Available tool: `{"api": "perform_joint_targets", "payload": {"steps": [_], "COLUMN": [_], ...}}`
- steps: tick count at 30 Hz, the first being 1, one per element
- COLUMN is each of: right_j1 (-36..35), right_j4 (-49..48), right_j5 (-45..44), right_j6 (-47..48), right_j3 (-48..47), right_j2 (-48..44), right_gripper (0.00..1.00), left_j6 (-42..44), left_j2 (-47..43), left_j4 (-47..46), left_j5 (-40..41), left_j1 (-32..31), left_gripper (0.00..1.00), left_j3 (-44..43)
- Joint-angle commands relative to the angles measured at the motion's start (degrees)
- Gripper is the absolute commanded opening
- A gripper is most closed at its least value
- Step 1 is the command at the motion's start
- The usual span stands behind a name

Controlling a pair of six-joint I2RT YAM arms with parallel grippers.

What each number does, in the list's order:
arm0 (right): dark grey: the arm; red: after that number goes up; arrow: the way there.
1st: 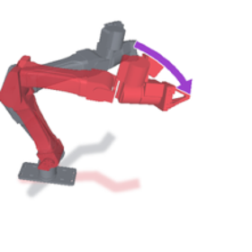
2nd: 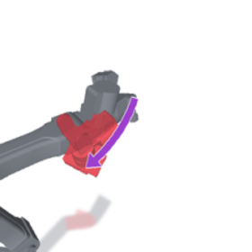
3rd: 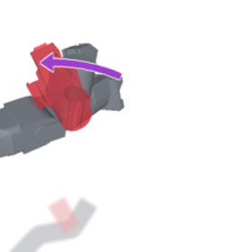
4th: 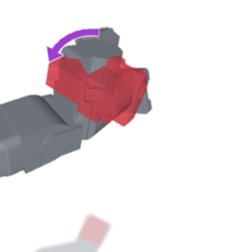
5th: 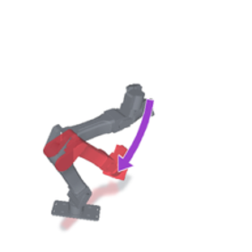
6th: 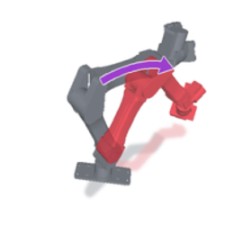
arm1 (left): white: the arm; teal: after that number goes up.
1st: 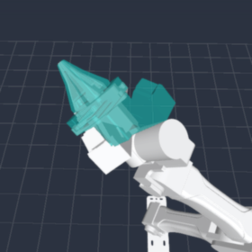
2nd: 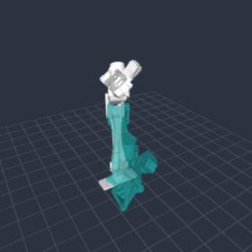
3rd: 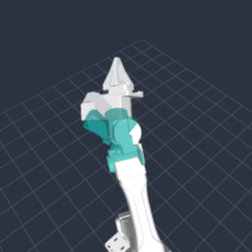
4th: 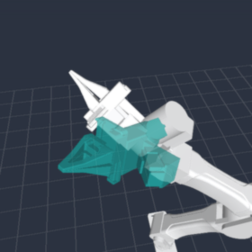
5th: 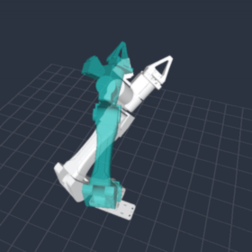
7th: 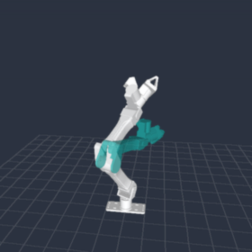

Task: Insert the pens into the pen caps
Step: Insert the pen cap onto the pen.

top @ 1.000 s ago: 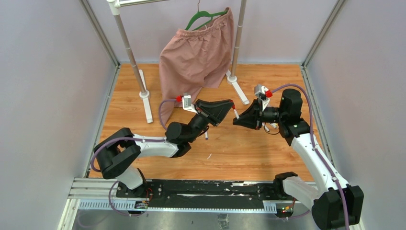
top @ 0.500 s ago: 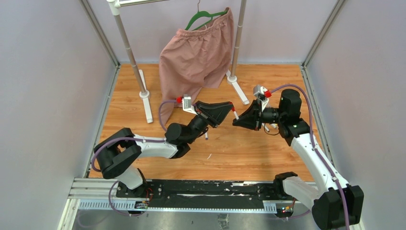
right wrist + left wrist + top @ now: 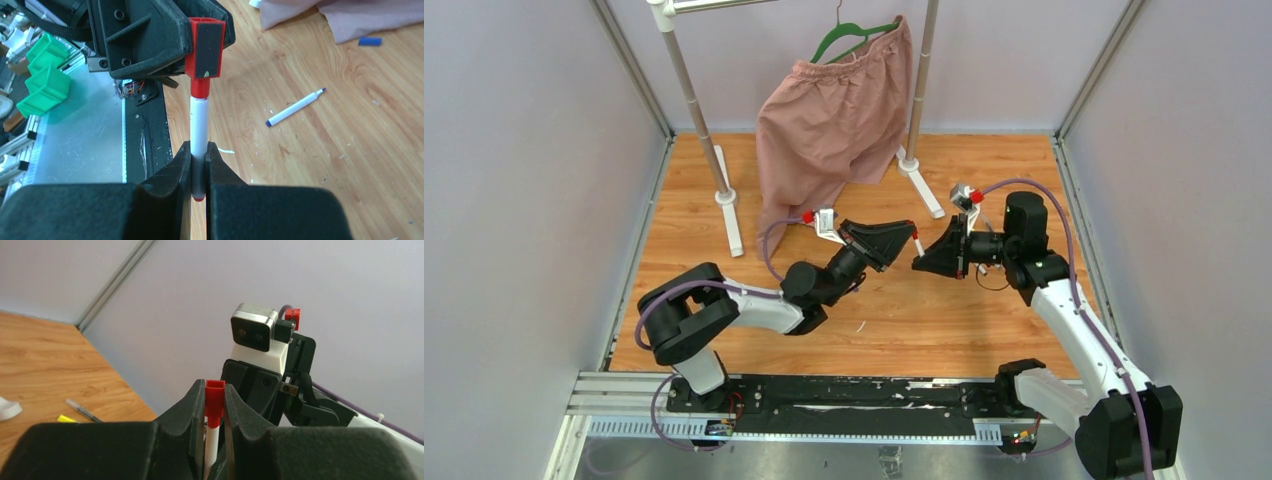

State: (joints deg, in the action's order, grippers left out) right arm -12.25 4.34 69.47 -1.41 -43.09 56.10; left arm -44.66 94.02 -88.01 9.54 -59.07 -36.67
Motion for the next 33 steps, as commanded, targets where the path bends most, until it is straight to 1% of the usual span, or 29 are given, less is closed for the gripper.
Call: {"api": "perform_joint_targets", "payload": {"steps": [1, 6, 9, 12, 14, 16, 20, 23, 24, 27, 28, 31, 33], "right_j1": [-0.6, -0.5, -0.5, -0.5, -0.5, -0.6, -0.6, -0.5, -0.5, -0.5, -0.5, -0.5, -0.2], "right_j4": [-5.3, -5.0, -4.9, -4.8, -4.6, -2.0, 0.2, 0.8, 1.2, 3.4, 4.7, 8.6, 10.1], "right_j5": [-2.7, -4.3, -4.8, -3.7, -2.0, -0.6, 0.1, 1.4, 1.8, 2.9, 3.2, 2.4, 1.8], "right_j6": [1.2, 1.2, 3.2, 4.1, 5.8, 7.8, 11.2, 12.3, 12.8, 15.4, 16.8, 21.0, 23.3], "right_j3": [-2.5, -2.5, -2.2, -1.9, -1.8, -1.9, -2.3, -2.3, -2.4, -3.0, -3.5, -4.4, -4.5], "right_j2": [-1.6, -1.8, -1.7, -1.3, -0.9, -0.5, -0.4, -0.4, -0.4, -0.1, 0.2, 0.5, 0.6], "right_gripper": [0.0, 0.0, 0.0, 0.0, 0.0, 0.0, 0.0, 0.0, 0.0, 0.0, 0.0, 0.0, 0.0], "left_j6": [-4.8, -8.4, -8.6, -7.1, -4.7, -3.0, -2.1, -1.1, -0.7, 0.4, 0.8, 3.0, 5.8], "left_j2": [6.6, 10.4, 11.6, 10.4, 7.9, 4.3, -1.7, -5.7, -6.8, -9.9, -11.1, -14.6, -17.2], "left_j4": [-1.2, -1.3, -1.4, -1.5, -1.5, -1.5, -1.4, -1.4, -1.3, -0.4, 0.4, 3.1, 4.6], "left_j5": [-8.7, -6.0, -4.6, -2.6, -1.0, -0.3, -1.0, -1.5, -1.5, -0.5, -0.2, 0.5, 0.9], "left_j1": [-6.2, -13.0, -15.1, -15.1, -14.7, -13.4, -9.4, -6.5, -5.9, -4.5, -4.1, -3.5, -3.3], "left_gripper": [0.0, 0.0, 0.0, 0.0, 0.0, 0.0, 0.06, 0.16, 0.2, 0.41, 0.46, 0.56, 0.61], "left_j3": [5.5, 8.4, 8.4, 8.8, 9.1, 9.4, 10.0, 10.6, 10.9, 12.7, 13.5, 16.4, 18.6]}}
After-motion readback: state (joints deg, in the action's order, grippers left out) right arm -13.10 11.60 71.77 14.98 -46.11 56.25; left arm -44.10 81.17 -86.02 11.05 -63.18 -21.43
